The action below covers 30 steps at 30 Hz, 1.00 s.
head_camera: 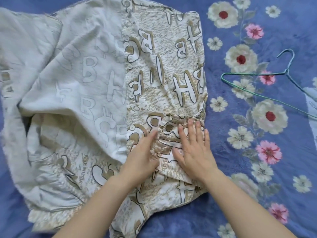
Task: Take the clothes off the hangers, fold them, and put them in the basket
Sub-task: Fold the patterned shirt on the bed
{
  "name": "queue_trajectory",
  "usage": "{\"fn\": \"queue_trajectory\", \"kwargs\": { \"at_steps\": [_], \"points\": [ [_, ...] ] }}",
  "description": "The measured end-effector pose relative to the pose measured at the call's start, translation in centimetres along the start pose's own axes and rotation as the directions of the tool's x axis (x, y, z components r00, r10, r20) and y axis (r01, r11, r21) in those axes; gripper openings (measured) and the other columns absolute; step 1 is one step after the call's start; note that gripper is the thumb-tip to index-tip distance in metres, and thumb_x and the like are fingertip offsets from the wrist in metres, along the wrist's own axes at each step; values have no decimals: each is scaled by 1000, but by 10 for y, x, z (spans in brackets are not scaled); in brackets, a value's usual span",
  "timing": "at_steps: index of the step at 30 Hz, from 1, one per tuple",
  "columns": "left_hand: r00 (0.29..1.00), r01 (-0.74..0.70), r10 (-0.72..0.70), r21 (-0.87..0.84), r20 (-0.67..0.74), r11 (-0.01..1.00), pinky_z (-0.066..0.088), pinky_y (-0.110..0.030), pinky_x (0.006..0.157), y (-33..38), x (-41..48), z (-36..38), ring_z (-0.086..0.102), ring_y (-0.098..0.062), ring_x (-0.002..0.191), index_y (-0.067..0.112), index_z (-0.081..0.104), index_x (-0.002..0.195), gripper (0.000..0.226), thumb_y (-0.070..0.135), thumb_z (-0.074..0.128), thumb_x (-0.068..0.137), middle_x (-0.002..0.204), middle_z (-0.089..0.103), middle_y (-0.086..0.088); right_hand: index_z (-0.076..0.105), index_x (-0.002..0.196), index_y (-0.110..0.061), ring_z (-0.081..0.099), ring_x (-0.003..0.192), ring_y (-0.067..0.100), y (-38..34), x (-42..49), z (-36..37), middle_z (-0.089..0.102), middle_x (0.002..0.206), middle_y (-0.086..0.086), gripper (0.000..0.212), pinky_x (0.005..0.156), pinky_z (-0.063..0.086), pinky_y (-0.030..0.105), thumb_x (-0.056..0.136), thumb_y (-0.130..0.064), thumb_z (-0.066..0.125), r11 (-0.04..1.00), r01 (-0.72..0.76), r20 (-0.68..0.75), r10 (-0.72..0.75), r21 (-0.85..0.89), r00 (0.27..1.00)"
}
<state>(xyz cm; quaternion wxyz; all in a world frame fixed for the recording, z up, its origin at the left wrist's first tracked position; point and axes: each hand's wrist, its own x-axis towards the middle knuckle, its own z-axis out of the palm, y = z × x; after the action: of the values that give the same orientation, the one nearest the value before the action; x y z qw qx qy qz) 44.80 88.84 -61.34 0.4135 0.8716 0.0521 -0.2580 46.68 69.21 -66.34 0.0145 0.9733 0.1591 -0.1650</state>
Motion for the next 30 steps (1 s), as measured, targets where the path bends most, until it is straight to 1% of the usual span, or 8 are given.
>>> {"fn": "queue_trajectory", "kwargs": {
  "at_steps": [6,9,14,16,20,22,26,30],
  "points": [
    [964,26,-80,-209,-253,978,43,-12,70,-34,-26,-41,56,3,74,30,57,124,48,3,61,85,100,57,19,31,151,-12,19,146,32,-47,-4,-19,29,156,21,73,114,10,55,86,-45,36,999,-18,-28,19,37,999],
    [878,75,-178,-240,-444,968,45,-21,74,-68,-41,-81,57,0,81,31,60,106,39,-1,60,84,97,60,16,35,144,-13,26,140,28,-90,10,-33,41,150,17,66,110,16,51,83,-37,37,994,34,-86,-24,108,996],
    [562,331,-359,-196,-745,923,31,-38,100,-133,-64,-160,35,-26,119,12,48,129,59,4,70,75,131,42,-12,46,134,-10,37,129,24,-192,52,-64,53,136,14,59,103,24,44,79,-30,42,963,147,-225,-95,224,970],
    [475,450,-516,-307,-713,839,27,-45,104,-160,-70,-182,30,-29,129,11,39,139,79,17,78,71,141,36,-16,47,136,-9,38,129,22,-232,67,-73,53,137,12,60,101,24,40,79,-29,42,946,188,-227,-128,265,965],
    [680,371,-687,-688,-256,624,46,-43,102,-199,-82,-204,61,-19,113,17,48,127,95,64,80,51,123,63,-1,25,154,-18,25,145,20,-288,89,-77,30,158,4,69,109,17,39,87,-33,34,923,212,-111,-186,320,976],
    [742,334,-653,-761,-152,556,53,-38,94,-205,-89,-208,68,-12,99,19,55,116,79,59,85,56,111,70,3,4,156,-27,5,151,18,-299,97,-74,9,164,-2,64,118,7,38,98,-34,28,930,196,61,-226,312,972],
    [726,257,-608,-692,-322,674,51,-28,79,-211,-98,-216,66,-3,88,20,56,105,51,39,87,69,98,70,8,-8,155,-30,-14,150,19,-304,104,-70,-13,163,-4,63,122,0,46,103,-40,26,960,218,264,-259,175,929],
    [647,287,-592,-566,-481,773,43,-30,68,-202,-107,-225,63,-12,84,21,52,94,39,31,83,73,89,64,13,19,154,-26,19,145,29,-315,111,-83,16,160,6,64,115,21,48,96,-30,47,935,144,122,-192,325,974]
  ]
}}
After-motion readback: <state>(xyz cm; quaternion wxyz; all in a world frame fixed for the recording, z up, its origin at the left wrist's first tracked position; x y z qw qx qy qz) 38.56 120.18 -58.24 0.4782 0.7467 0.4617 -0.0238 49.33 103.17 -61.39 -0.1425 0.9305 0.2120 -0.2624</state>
